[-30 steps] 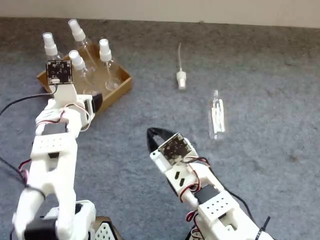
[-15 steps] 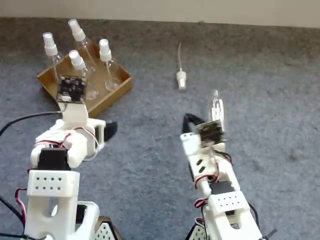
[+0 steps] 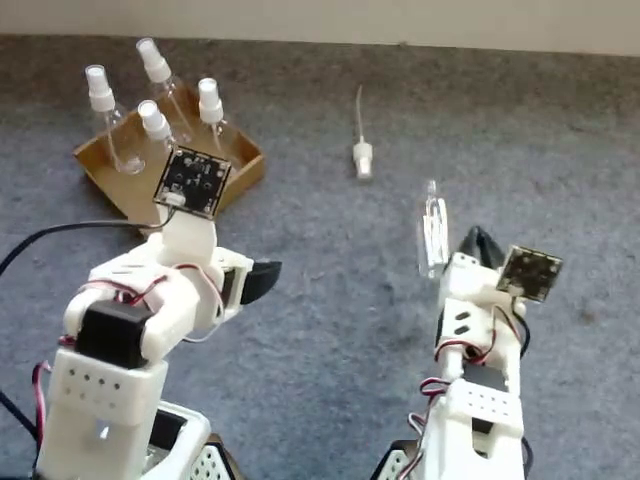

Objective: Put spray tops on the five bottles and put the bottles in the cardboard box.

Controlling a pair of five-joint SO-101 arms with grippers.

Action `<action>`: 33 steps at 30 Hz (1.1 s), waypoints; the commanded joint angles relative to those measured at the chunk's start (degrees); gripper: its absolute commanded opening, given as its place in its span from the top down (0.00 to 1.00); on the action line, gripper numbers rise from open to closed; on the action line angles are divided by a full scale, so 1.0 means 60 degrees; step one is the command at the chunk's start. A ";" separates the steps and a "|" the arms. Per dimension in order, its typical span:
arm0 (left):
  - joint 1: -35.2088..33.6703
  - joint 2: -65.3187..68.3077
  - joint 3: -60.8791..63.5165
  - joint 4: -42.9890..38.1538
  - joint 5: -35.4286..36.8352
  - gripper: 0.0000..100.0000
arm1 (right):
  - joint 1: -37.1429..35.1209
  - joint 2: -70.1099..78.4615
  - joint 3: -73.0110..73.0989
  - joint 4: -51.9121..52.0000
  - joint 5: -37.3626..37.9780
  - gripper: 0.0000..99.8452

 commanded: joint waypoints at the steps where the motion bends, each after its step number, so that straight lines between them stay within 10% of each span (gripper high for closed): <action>1: 0.0652 0.1414 -0.1341 0.0396 0.0557 0.71 | 0.1209 -0.0154 -0.0432 -0.0007 -0.0132 0.99; 33: 0.4564 1.2330 -1.1436 0.2755 0.3165 0.71 | 0.6278 -0.0139 0.1077 0.0857 -0.0117 0.99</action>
